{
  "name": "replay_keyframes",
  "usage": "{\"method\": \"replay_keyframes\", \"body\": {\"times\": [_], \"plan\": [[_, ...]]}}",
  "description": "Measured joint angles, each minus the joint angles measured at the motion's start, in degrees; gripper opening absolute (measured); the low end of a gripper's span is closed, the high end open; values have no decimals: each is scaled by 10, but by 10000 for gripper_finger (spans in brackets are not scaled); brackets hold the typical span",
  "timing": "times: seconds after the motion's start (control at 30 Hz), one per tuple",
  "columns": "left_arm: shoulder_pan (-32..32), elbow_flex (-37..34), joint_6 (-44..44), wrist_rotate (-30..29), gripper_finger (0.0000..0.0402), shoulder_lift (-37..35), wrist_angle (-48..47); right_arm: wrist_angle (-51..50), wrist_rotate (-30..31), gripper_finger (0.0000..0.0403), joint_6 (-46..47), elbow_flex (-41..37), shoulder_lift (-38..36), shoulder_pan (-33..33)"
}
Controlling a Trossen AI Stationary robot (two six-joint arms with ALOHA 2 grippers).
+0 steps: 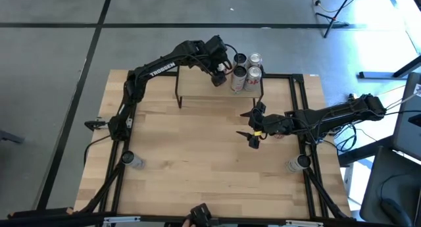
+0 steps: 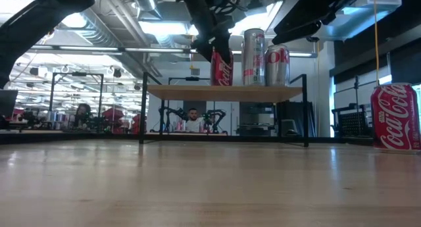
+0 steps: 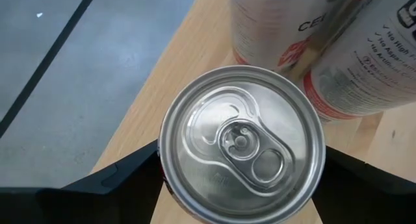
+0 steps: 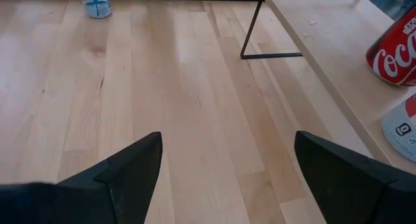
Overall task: Place canned beverage on shelf
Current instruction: Put the left black-red soda can on the shelf
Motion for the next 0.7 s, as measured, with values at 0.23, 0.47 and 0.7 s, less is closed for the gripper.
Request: {"method": "replay_keyframes", "body": {"times": [0.23,0.47,0.7], "plan": [[-3,0,2,8,318,-1,-1,0,0,337,0,0,0,0],[-8,0,10,9,318,-1,-3,0,0,337,0,0,0,0],[-9,0,7,2,318,-12,-1,0,0,337,0,0,0,0]]}}
